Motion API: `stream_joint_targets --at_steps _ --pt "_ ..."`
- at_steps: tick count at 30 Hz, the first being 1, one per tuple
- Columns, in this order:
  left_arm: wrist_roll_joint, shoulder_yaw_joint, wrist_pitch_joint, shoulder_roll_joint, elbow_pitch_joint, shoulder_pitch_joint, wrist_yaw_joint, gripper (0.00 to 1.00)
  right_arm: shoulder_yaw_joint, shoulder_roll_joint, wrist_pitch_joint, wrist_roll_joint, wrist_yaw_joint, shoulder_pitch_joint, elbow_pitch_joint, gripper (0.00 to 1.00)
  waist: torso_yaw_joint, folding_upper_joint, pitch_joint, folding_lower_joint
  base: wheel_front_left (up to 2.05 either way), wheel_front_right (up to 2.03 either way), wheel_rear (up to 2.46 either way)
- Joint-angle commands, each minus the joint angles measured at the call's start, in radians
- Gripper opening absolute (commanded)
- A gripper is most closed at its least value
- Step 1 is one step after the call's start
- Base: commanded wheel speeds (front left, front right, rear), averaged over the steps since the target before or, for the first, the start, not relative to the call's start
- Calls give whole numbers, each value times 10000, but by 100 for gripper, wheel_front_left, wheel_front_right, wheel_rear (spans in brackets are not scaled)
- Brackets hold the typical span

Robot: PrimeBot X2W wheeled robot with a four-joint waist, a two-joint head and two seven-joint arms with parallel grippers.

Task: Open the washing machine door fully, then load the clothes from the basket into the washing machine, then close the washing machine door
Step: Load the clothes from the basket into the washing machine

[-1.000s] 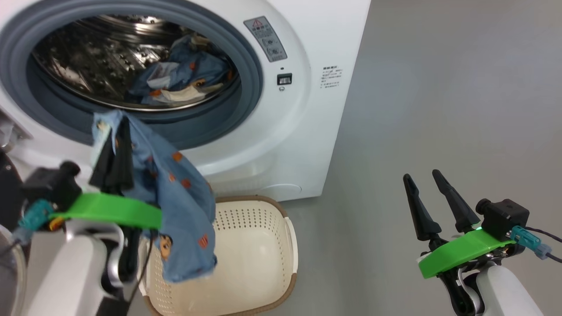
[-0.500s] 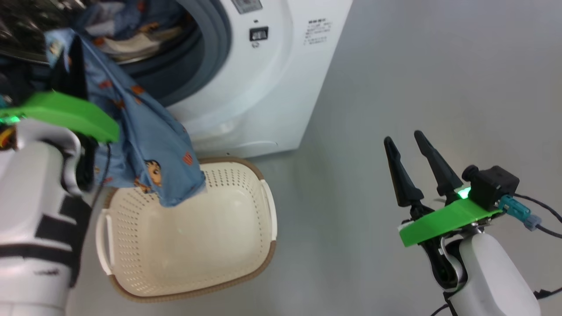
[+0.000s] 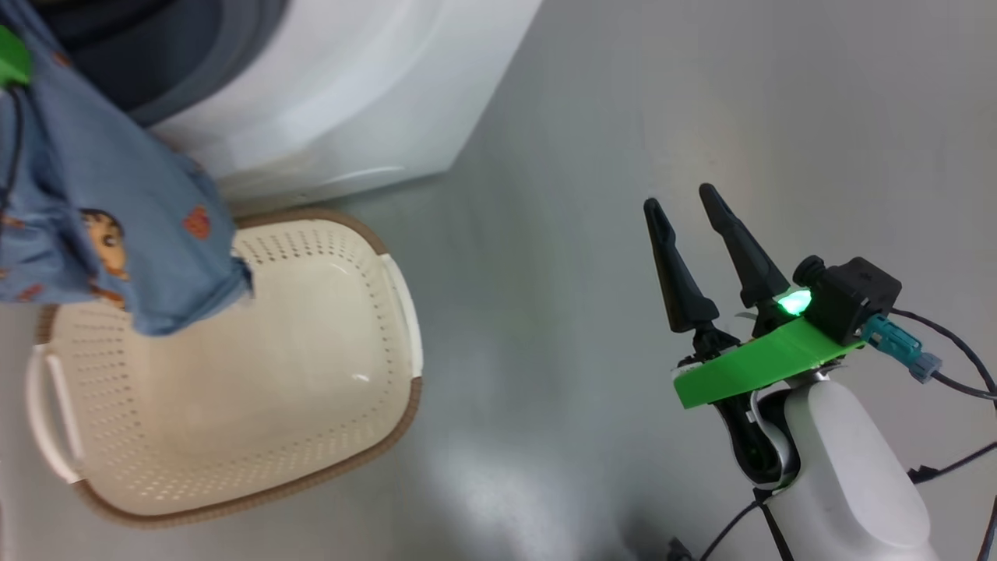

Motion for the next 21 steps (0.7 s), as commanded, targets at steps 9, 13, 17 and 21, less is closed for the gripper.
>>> stream_joint_targets --at_steps 9,13,17,21 --pt "650 1084 -61 715 -1902 -1413 321 0 436 107 -118 343 16 -108 -366 100 -1117 -1 1289 0 0 0 0" --pt "1049 1896 -62 553 -3112 -1095 359 0 433 108 -118 421 16 -157 -352 100 -1136 -1 1295 0 0 0 0" --pt "1434 2260 -62 345 -2880 -670 319 17 434 109 -118 437 16 -193 -302 100 -1082 -1 1199 0 0 0 0" --pt "1686 2052 -53 229 -1393 -630 275 100 448 109 -118 405 16 -168 -220 100 -988 -1 1016 0 0 0 0"
